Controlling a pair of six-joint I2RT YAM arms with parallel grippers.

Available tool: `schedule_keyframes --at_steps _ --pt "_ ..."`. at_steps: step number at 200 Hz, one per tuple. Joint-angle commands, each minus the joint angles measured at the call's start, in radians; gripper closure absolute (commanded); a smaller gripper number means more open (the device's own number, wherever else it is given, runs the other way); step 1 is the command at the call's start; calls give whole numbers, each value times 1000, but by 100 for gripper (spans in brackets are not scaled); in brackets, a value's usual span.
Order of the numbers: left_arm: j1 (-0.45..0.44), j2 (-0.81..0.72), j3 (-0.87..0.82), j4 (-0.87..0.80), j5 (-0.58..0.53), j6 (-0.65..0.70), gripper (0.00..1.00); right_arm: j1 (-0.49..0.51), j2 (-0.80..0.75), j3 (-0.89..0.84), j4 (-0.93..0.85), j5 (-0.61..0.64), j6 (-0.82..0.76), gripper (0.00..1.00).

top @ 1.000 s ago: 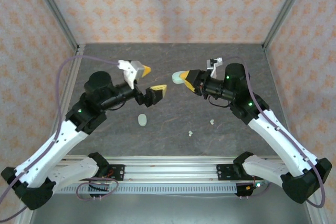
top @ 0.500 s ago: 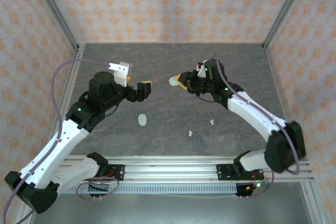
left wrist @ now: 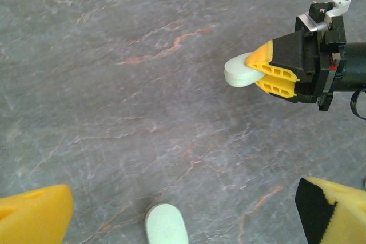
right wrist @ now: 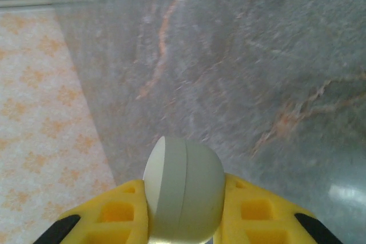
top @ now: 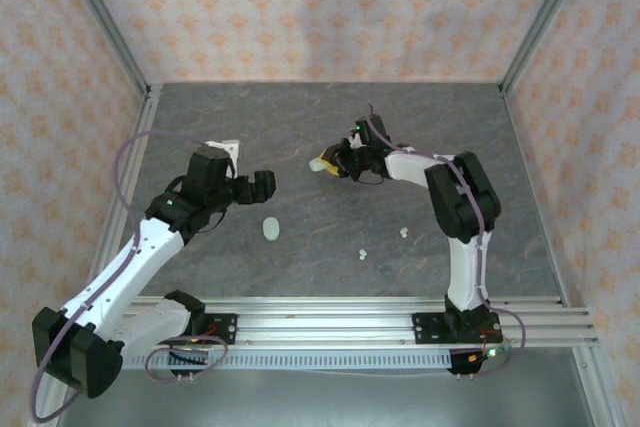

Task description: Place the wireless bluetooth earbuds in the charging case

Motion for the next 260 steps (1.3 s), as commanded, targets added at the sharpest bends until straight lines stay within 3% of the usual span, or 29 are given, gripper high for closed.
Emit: schedule_keyframes --at_steps 1,33,59,84,124,176,214,260 --pt "38 14 -16 3 -9 -23 0 15 77 93 54 -34 -5 80" --pt "82 35 -36 4 17 -30 0 18 160 171 29 -3 -19 76" --pt "103 45 -40 -12 30 -18 0 19 172 182 -5 32 -40 64" --pt "107 47 -43 -26 31 1 0 20 133 168 -85 94 -75 53" --pt "111 50 -39 -59 44 0 0 19 35 154 -231 170 -130 45" --pt "111 97 -12 -213 69 -48 5 22 -160 44 -344 256 -178 42" --pt "97 117 -73 -219 132 -145 10 25 -331 -111 -332 278 -164 41" --pt "-52 237 -75 -164 117 -225 11 29 -530 -297 -314 303 -142 40"
